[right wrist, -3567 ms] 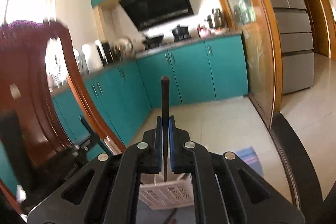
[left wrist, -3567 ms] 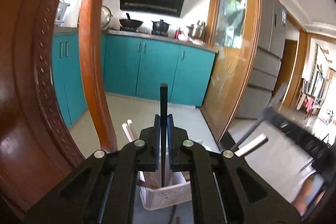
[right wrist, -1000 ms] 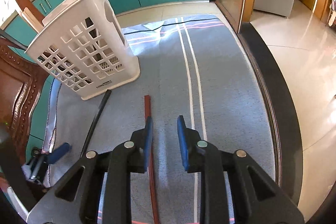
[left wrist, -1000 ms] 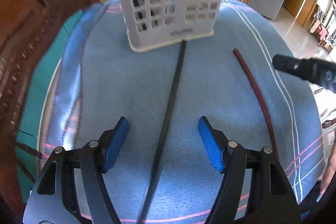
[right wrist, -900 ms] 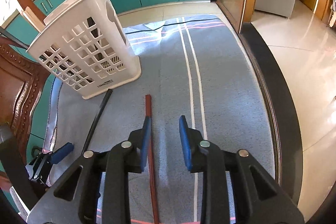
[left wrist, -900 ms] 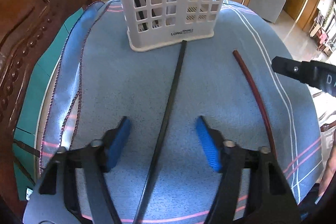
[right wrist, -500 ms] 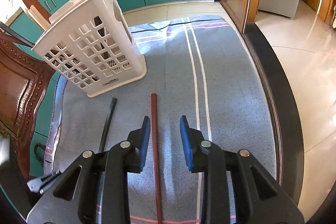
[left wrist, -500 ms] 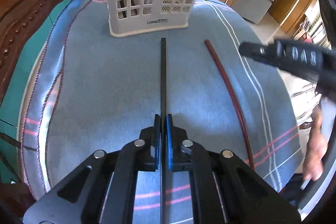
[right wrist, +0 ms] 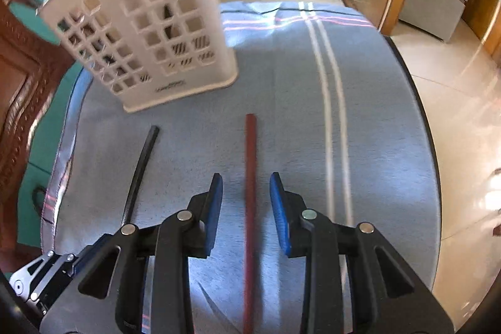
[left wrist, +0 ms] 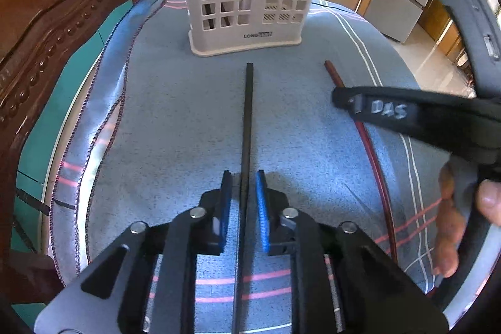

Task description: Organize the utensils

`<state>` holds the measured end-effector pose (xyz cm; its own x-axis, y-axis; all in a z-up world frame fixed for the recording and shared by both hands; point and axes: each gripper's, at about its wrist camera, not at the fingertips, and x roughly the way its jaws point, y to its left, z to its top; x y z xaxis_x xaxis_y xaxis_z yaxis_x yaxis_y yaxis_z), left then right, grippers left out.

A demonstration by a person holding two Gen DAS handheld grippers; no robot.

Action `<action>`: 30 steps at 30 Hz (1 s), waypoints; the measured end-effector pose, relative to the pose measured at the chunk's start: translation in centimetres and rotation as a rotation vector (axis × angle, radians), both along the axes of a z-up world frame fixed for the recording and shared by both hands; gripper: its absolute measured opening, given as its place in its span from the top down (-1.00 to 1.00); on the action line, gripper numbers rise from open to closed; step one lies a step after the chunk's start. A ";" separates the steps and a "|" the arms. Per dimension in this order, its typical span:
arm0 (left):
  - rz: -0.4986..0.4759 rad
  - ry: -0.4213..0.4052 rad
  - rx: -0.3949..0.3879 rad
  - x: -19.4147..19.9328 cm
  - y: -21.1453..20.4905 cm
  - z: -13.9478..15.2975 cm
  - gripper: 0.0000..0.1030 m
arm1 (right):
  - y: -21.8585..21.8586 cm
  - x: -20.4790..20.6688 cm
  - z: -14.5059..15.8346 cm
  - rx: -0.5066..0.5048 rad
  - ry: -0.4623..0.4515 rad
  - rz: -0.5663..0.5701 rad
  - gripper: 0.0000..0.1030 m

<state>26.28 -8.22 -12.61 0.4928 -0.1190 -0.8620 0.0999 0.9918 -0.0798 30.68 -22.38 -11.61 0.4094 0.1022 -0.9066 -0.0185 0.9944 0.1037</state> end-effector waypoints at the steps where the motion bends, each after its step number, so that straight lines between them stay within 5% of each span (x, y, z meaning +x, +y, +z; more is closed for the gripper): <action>1: -0.002 -0.001 0.001 0.0 0.0 0.0 0.65 | 0.2 0.0 -0.3 -0.007 0.007 0.005 0.39; 5: 0.007 -0.008 0.001 -0.2 0.5 0.3 0.50 | 0.5 -0.3 -0.3 -0.032 0.009 0.016 0.87; 11: 0.025 -0.022 -0.010 -0.7 1.3 1.2 0.32 | -0.8 -1.4 0.2 -0.003 0.037 0.021 0.87; 21: 0.050 -0.019 -0.014 -0.4 2.1 2.0 0.23 | -3.0 -2.0 2.4 0.052 -0.050 -0.039 0.84; 30: 0.044 -0.016 0.022 0.2 1.1 1.5 0.13 | -2.3 -1.4 1.8 0.038 -0.045 -0.032 0.61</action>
